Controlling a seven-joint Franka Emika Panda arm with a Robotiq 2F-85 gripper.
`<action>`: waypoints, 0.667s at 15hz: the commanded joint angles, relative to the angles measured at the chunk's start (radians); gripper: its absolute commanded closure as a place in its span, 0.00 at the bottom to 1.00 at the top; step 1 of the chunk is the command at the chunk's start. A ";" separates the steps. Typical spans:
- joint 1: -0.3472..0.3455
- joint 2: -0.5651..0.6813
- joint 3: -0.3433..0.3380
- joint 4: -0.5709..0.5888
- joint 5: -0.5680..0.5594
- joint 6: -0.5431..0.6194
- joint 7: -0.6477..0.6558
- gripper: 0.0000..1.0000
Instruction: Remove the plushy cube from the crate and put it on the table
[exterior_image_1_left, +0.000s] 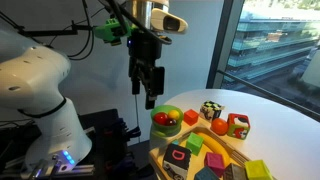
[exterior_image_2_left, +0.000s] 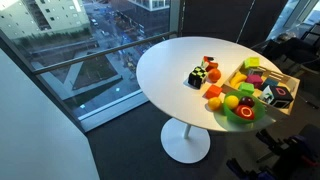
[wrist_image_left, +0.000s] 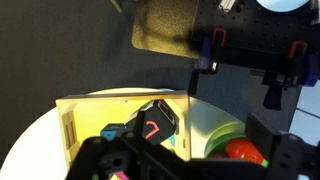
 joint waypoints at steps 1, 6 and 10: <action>0.010 -0.001 -0.008 0.002 -0.005 -0.004 0.005 0.00; 0.014 0.016 -0.003 0.004 -0.001 0.016 0.021 0.00; 0.025 0.063 0.005 0.015 0.005 0.086 0.053 0.00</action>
